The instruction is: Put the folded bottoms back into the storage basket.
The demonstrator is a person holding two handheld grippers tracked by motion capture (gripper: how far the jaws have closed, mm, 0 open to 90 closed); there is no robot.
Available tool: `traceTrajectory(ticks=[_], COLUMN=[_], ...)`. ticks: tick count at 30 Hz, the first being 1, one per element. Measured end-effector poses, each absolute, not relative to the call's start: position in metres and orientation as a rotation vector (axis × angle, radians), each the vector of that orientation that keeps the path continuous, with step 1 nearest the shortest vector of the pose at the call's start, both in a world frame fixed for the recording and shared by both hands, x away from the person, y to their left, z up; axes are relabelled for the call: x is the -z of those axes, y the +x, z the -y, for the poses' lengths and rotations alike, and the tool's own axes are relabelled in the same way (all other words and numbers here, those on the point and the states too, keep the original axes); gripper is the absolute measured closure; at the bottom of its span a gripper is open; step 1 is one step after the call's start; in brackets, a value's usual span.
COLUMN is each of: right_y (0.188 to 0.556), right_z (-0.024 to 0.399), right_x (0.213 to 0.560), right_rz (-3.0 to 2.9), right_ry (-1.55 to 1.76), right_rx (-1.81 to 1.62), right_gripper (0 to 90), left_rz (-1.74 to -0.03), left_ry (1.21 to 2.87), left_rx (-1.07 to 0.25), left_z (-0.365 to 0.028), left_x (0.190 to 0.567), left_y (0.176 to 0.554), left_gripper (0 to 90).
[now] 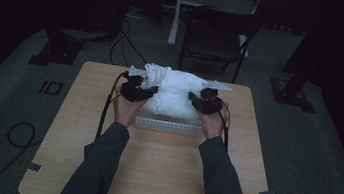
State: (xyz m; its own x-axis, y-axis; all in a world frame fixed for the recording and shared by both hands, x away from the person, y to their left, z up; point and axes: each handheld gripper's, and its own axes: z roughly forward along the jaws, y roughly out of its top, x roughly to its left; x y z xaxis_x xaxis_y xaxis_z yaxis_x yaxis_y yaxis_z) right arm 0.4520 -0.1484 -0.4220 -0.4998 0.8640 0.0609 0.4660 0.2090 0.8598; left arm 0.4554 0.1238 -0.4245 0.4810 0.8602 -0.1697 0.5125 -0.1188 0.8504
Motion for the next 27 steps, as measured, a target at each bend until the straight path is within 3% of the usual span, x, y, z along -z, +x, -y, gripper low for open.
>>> traceTrajectory(ticks=[27], right_y=[0.466], right_z=[0.145], right_x=[0.435], right_rz=[-2.074], right_ry=[1.276], right_rx=[-1.151], right_gripper=[71.0], left_rz=[-1.23], left_ry=[1.785], left_rx=[-0.428], left_z=[-0.119], left_x=[0.443], left_y=[0.471], left_gripper=[55.0])
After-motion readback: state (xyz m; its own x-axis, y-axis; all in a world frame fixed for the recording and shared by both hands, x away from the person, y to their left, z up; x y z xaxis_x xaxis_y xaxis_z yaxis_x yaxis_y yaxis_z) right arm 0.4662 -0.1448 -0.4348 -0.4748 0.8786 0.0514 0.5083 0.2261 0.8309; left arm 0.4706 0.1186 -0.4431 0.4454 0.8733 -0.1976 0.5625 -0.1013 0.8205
